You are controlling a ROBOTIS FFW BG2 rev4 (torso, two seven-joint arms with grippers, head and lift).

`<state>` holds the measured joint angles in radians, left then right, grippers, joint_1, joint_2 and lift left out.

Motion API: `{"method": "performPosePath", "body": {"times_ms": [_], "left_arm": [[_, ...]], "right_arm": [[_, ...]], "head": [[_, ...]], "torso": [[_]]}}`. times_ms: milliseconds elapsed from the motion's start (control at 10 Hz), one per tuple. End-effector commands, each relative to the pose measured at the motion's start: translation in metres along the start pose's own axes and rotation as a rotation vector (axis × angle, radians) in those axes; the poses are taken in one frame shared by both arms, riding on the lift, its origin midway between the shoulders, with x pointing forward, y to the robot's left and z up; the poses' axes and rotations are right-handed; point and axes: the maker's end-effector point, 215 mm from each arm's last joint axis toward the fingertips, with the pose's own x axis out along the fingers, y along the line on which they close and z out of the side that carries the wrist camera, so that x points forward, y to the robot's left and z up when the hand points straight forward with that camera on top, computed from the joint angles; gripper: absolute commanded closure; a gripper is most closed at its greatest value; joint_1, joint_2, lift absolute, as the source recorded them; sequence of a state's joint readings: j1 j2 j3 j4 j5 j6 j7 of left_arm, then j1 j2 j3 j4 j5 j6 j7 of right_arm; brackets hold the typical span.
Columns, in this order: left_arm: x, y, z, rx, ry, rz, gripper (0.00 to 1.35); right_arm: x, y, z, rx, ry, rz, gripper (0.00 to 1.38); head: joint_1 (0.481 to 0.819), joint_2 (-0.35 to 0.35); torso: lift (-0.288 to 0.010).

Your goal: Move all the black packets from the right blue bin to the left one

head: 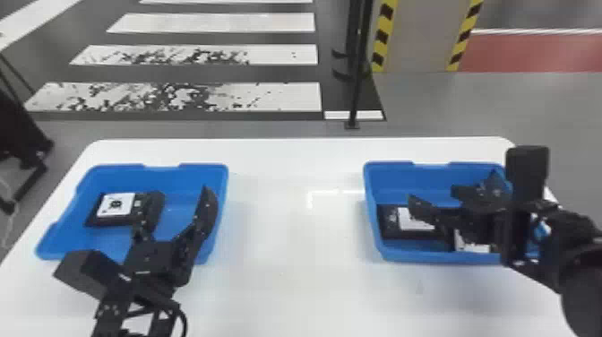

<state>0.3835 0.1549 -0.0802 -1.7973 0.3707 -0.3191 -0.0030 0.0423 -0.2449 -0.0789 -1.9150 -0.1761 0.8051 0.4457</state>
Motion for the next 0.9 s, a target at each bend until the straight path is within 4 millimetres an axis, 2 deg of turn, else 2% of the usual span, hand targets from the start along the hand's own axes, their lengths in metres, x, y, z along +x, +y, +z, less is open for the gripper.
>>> {"method": "performPosePath", "body": {"times_ms": [0, 200, 500, 600, 700, 800], "left_arm": [[0.000, 0.000, -0.002, 0.000, 0.006, 0.000, 0.30], [0.000, -0.002, -0.002, -0.004, 0.007, -0.006, 0.31], [0.001, 0.003, -0.002, -0.016, 0.008, 0.003, 0.32], [0.001, 0.003, -0.002, -0.016, 0.008, 0.003, 0.32], [0.001, 0.005, -0.002, -0.014, 0.009, 0.006, 0.32], [0.000, 0.009, -0.003, -0.012, 0.012, 0.013, 0.32]], "right_arm": [[0.010, -0.002, -0.021, 0.021, 0.059, 0.003, 0.11], [0.020, 0.002, -0.045, 0.039, 0.117, 0.020, 0.12], [0.025, -0.008, -0.050, 0.043, 0.139, 0.003, 0.16], [0.027, -0.013, -0.049, 0.038, 0.144, -0.009, 0.26], [0.030, -0.013, -0.053, 0.037, 0.162, -0.010, 0.45], [0.030, -0.008, -0.054, 0.037, 0.171, -0.002, 0.76]], "head": [[0.695, 0.004], [0.695, 0.006], [0.695, 0.007], [0.695, 0.006], [0.695, 0.004], [0.695, 0.004]], "torso": [[-0.168], [-0.168], [-0.168], [-0.168], [-0.168], [-0.168]]}}
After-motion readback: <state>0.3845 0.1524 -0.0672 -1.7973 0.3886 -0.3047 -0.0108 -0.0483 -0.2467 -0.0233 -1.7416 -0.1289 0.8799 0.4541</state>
